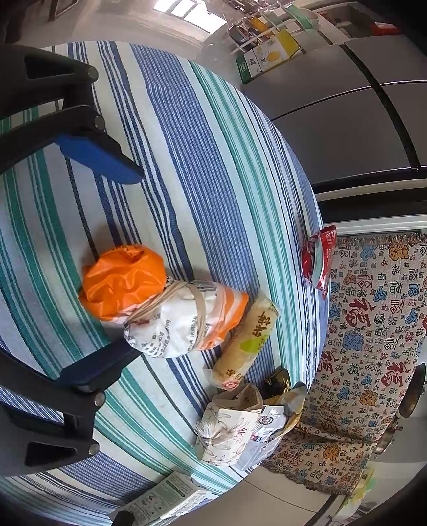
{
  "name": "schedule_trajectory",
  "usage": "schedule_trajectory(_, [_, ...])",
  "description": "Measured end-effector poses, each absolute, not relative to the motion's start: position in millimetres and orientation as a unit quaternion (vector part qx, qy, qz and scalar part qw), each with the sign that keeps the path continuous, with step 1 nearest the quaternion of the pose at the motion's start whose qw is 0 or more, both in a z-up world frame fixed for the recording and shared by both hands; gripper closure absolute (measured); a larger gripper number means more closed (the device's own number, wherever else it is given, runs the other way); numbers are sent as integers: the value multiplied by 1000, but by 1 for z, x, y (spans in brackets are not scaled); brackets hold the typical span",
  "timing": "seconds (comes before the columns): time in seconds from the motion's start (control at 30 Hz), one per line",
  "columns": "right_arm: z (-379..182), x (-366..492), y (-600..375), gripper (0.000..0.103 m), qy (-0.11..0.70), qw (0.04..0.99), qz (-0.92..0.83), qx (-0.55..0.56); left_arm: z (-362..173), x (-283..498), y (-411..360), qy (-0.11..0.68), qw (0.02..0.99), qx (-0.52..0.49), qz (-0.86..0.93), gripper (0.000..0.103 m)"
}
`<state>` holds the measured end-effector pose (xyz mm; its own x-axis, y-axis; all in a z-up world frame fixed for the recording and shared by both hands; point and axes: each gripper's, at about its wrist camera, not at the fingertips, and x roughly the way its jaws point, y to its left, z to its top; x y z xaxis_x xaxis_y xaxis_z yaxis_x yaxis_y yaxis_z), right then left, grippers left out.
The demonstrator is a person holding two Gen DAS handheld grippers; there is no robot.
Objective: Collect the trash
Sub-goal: 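Grasp the green milk carton with the right tool while the left tool grasps the orange-wrapped bundle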
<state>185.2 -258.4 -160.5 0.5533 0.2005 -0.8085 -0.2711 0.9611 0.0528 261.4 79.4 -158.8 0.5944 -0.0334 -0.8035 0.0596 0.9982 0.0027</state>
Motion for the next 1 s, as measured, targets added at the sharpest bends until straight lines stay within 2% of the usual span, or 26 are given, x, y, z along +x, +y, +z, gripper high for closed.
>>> schedule_trajectory(0.1, [-167, 186, -250, 50, 448, 884, 122, -52, -158, 256, 79, 451, 892, 13, -24, 6])
schedule_trajectory(0.17, [-176, 193, -238, 28, 450, 880, 134, -71, -159, 249, 78, 452, 891, 15, -28, 5])
schedule_trajectory(0.3, [-183, 204, -223, 12, 455, 879, 124, -72, -160, 240, 78, 456, 889, 22, -37, 2])
schedule_trajectory(0.37, [-187, 216, -220, 0, 462, 876, 118, -70, -160, 239, 78, 458, 888, 22, -36, 0])
schedule_trajectory(0.57, [-188, 232, -223, 2, 457, 880, 115, -62, -160, 241, 79, 460, 887, 20, -37, 0])
schedule_trajectory(0.6, [-185, 233, -225, 6, 462, 876, 123, -58, -160, 240, 79, 463, 885, 21, -43, 0])
schedule_trajectory(0.63, [-179, 232, -229, 17, 466, 872, 139, -48, -159, 239, 79, 467, 882, 24, -50, 1])
schedule_trajectory(0.67, [-172, 232, -234, 19, 470, 868, 154, -37, -155, 237, 80, 465, 883, 25, -59, 1])
schedule_trajectory(0.83, [-146, 242, -243, 18, 509, 841, 177, -45, -133, 245, 74, 459, 879, 8, -129, 1])
schedule_trajectory(1.0, [-146, 259, -228, 19, 545, 817, 169, -80, -135, 275, 51, 483, 863, 50, -143, 1])
